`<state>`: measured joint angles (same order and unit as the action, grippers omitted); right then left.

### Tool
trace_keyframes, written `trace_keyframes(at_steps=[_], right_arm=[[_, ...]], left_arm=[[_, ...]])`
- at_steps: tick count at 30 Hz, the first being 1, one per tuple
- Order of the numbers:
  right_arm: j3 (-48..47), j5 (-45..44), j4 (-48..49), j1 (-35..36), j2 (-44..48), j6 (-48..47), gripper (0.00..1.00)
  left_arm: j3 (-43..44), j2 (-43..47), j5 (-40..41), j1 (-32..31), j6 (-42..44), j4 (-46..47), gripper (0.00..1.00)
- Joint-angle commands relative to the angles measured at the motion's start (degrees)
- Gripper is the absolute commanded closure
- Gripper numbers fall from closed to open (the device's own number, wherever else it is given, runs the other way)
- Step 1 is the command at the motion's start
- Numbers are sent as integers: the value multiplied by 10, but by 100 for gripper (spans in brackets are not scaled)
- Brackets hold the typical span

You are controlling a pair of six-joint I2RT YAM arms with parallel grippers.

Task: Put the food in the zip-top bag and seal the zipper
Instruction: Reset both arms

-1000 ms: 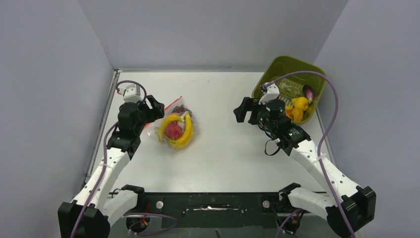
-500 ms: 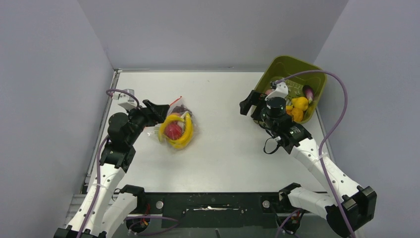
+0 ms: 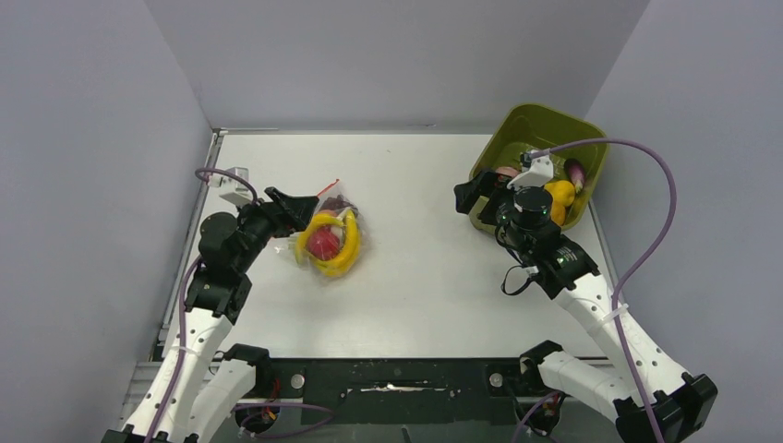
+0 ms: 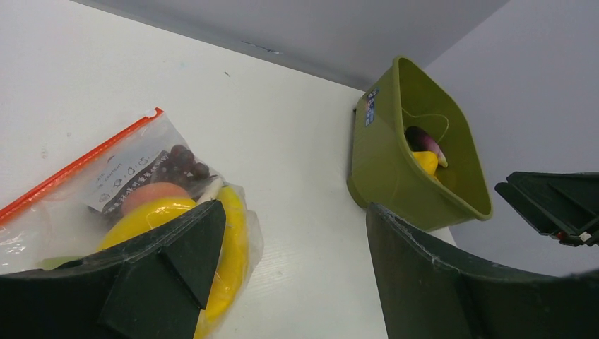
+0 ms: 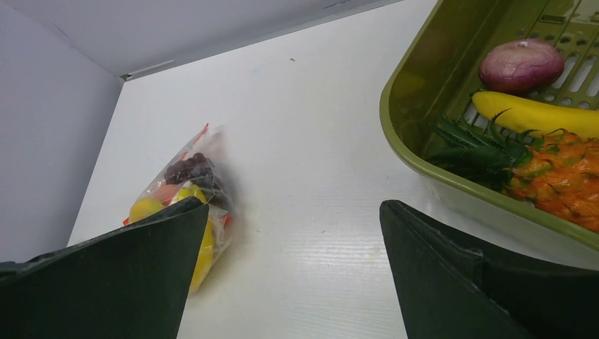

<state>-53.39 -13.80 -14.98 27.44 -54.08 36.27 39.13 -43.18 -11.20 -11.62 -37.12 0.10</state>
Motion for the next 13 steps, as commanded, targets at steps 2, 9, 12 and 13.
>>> trace_keyframes(at_steps=[2, 9, 12, 13], right_arm=[[2, -17, 30, 0, 10, 0, 2], [7, -21, 32, -1, 8, 10, 2], [15, -27, 41, 0, 18, 13, 2], [19, -25, 48, 0, 21, 11, 2]], left_arm=[[-7, 16, -23, 3, -4, 50, 27], [-13, 16, -29, 2, -1, 55, 27], [-13, 16, -30, 2, 0, 57, 27], [-13, 17, -31, 2, 0, 57, 27]])
